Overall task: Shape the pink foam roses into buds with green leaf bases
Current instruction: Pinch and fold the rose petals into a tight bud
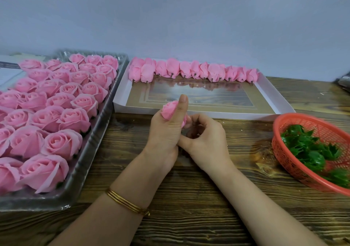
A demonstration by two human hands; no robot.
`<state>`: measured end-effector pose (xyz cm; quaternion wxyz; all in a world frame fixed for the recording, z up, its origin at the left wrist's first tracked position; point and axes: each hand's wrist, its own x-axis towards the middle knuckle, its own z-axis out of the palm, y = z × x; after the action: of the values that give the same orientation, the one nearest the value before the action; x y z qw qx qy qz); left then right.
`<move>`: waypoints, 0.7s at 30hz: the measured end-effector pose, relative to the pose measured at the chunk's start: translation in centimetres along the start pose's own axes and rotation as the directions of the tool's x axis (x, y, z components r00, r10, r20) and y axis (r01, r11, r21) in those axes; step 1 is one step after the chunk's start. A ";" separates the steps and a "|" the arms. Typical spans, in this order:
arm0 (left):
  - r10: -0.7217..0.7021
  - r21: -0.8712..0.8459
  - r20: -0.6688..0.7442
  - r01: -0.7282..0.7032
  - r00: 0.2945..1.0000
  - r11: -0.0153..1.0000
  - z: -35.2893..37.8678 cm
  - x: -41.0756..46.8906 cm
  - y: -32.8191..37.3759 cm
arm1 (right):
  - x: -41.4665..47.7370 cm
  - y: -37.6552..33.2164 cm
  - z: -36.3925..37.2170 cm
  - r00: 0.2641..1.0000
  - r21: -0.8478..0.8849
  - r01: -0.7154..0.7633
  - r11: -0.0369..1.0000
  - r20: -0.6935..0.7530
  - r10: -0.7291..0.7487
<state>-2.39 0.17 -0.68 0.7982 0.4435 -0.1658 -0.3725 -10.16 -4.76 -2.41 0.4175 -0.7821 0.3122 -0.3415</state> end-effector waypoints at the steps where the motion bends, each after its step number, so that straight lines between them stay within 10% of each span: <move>1: -0.001 -0.001 0.002 0.001 1.000 1.000 0.0 0.0 0.0 | 0.0 0.0 0.0 1.000 0.024 -0.006 1.000 0.008 0.006; 21: -0.003 0.158 0.172 -0.025 0.985 0.987 -1.3 0.9 0.6 | 1.0 0.1 -1.5 0.938 0.470 -0.268 0.841 0.328 0.116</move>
<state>-0.73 0.42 -0.93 0.7450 0.4712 -0.2655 -0.3905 -10.82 -6.30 -1.62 0.6814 -0.6499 0.2248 -0.2506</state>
